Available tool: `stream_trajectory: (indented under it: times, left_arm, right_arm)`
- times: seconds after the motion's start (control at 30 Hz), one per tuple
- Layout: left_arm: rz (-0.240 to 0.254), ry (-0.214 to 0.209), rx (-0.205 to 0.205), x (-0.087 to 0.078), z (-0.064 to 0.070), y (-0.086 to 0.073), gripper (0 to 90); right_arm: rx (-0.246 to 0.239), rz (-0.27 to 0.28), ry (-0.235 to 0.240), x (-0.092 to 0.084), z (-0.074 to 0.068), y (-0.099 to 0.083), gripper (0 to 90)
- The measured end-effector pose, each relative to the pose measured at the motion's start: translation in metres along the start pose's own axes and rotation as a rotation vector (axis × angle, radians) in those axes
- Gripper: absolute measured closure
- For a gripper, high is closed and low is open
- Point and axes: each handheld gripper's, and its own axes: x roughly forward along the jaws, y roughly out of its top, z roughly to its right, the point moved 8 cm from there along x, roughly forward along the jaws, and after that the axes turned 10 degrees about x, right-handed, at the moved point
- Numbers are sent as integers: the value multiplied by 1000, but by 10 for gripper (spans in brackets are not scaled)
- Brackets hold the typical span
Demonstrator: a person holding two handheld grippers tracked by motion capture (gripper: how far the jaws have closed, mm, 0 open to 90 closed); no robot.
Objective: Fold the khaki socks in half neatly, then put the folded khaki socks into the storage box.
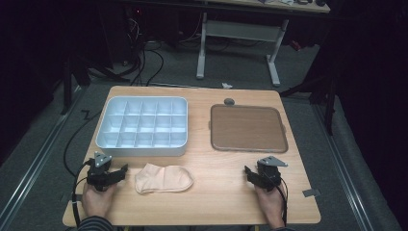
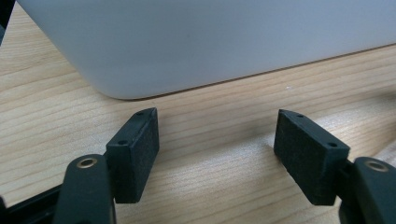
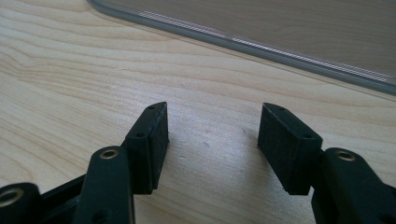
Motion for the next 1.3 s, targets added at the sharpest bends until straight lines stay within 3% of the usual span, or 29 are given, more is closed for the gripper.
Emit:
stream_trajectory:
  times: [0.47, 0.83, 1.3]
  left_arm:
    - [1, -3, -4, 0, 0, 0, 316]
    - [12, -13, -34, -1, -1, 0, 321]
    - [2, -16, 10, 0, 4, 1, 300]
  right_arm:
    - [0, 1, 0, 0, 0, 0, 430]
    - [-2, 0, 0, 0, 0, 0, 429]
    - [4, 0, 10, -1, 0, 0, 442]
